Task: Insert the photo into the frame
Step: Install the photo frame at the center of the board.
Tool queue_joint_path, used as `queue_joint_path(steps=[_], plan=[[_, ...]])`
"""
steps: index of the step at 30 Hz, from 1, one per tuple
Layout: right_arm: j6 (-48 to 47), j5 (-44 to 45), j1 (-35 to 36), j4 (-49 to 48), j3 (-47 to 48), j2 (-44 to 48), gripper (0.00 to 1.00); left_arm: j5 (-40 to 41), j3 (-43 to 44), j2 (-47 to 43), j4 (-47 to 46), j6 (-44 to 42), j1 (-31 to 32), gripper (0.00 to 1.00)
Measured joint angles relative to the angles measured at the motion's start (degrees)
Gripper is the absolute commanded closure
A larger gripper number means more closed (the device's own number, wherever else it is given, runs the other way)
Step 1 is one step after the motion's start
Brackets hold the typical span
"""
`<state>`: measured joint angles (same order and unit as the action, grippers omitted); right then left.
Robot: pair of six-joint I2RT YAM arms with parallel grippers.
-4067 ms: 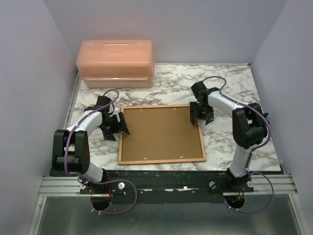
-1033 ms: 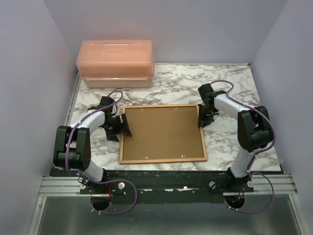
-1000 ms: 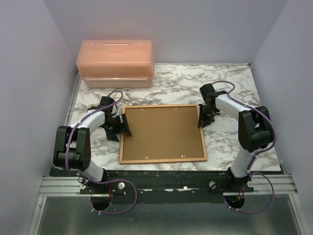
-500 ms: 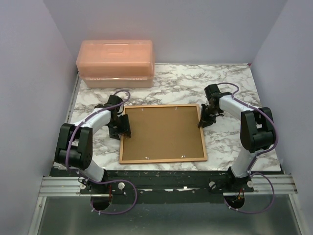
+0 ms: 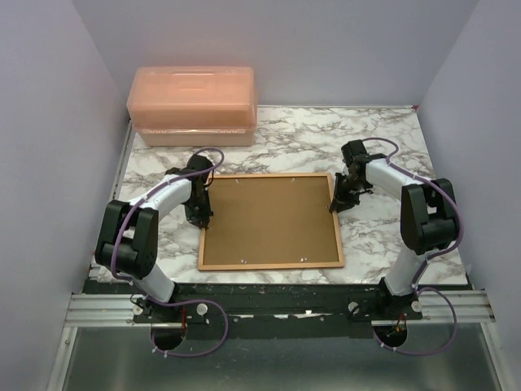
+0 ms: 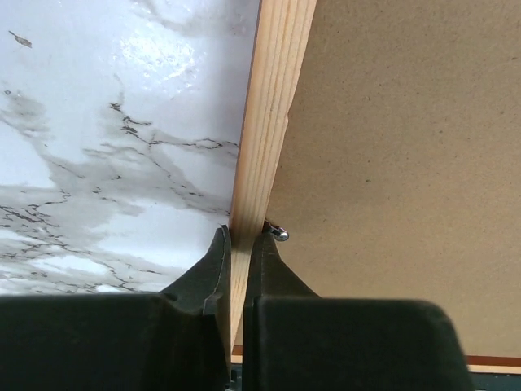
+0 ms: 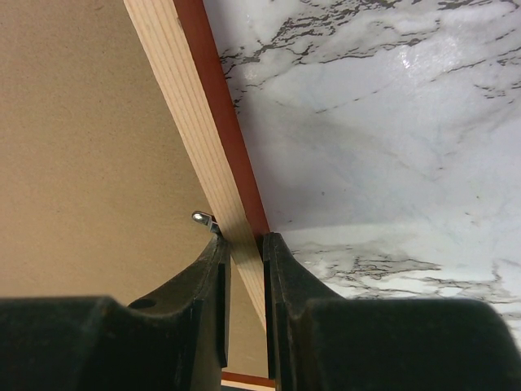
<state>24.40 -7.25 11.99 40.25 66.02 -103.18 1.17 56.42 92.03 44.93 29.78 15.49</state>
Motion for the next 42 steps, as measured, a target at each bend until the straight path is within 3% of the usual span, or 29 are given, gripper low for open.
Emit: queue_joint_path(steps=[6, 11, 18, 42], plan=[[-0.02, -0.20, -0.02, -0.17, -0.15, 0.02, 0.88, -0.13, 0.20, 0.17, 0.15, -0.83, 0.02, 0.99], [-0.02, -0.24, -0.02, -0.37, -0.31, 0.13, 0.88, -1.16, 0.20, -0.02, 0.15, -1.44, 0.00, 0.62], [-0.04, -0.83, -0.09, -0.68, -0.52, 0.13, 0.89, -4.20, 0.20, -3.41, -0.66, 0.31, 0.02, 0.44], [-0.07, -1.42, -0.13, -1.64, -1.33, 0.63, 0.89, -0.66, 5.55, 3.48, 2.14, 4.13, 0.42, 0.44]])
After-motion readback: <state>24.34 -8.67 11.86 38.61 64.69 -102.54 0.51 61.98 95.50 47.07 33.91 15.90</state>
